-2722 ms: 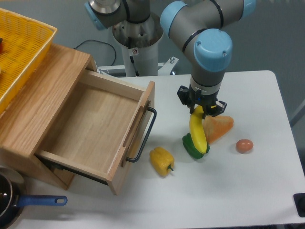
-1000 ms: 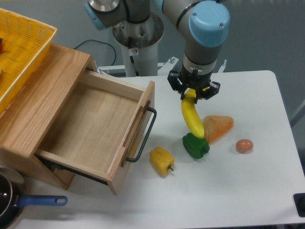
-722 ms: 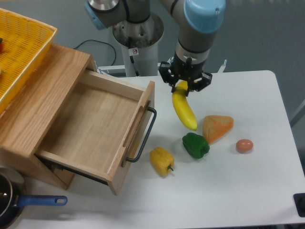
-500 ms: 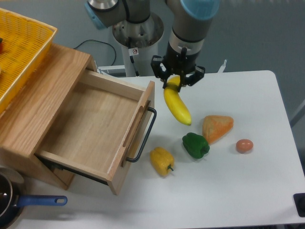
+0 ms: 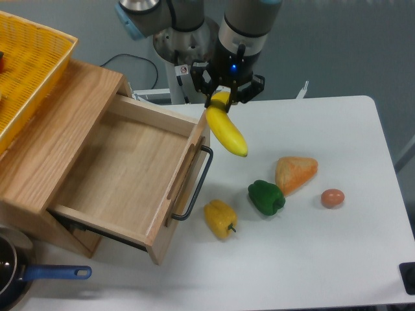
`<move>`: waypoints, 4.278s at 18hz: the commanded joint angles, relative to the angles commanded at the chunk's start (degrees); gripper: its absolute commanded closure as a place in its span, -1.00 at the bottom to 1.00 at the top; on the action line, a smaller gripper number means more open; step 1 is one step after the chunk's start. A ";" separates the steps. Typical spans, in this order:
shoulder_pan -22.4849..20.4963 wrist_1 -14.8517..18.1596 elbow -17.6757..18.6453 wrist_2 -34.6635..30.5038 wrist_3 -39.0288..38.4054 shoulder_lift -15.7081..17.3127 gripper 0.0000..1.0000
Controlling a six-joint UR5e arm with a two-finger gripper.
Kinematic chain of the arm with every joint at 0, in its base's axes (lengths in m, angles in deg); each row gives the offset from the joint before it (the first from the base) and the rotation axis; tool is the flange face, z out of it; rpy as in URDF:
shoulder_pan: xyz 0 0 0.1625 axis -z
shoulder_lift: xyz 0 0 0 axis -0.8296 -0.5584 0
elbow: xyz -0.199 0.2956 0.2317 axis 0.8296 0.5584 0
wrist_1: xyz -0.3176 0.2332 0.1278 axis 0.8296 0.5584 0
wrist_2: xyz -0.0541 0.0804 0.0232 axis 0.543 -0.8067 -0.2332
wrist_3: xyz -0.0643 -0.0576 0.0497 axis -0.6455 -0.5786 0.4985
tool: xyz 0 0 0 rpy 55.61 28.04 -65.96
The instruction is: Place the banana in the top drawer
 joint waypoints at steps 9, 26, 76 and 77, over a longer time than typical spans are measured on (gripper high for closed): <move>1.93 0.18 -0.09 7.65 -8.25 0.79 0.19; 10.28 -10.63 -0.09 10.11 -17.67 -2.98 0.19; 23.12 -12.39 2.37 -0.35 -23.12 -8.79 0.15; 23.12 -12.39 2.37 -0.35 -23.12 -8.79 0.15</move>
